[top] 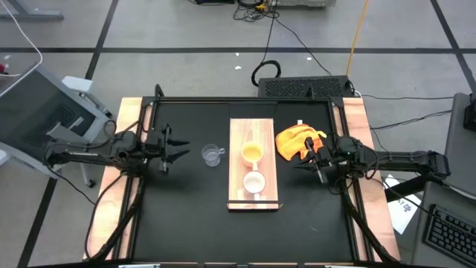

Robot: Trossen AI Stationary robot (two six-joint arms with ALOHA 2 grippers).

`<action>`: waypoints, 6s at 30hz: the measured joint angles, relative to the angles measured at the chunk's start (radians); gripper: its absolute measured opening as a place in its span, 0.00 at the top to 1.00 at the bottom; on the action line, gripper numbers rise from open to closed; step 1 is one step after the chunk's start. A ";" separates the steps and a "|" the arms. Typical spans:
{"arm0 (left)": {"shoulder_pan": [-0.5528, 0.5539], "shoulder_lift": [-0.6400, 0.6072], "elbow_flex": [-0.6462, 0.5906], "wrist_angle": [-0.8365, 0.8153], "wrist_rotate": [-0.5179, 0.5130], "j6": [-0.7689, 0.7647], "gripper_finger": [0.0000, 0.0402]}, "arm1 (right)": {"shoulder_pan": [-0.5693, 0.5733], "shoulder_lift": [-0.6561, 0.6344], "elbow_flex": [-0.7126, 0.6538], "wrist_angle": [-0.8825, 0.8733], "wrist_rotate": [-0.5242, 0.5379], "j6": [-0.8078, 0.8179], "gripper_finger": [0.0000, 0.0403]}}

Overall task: Stack small to large cups/mugs on shelf
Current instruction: Put the transparent cup on the shelf

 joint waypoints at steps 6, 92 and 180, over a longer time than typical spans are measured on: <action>0.000 0.101 0.024 0.028 -0.026 0.030 0.45 | 0.000 0.000 0.000 0.000 0.000 0.016 1.00; 0.225 0.882 0.778 -1.074 0.064 -0.730 0.39 | 0.000 0.013 0.000 -0.039 0.001 -0.008 1.00; 0.184 1.343 0.923 -1.158 0.057 -0.772 0.63 | 0.000 0.019 -0.001 -0.037 0.006 -0.004 1.00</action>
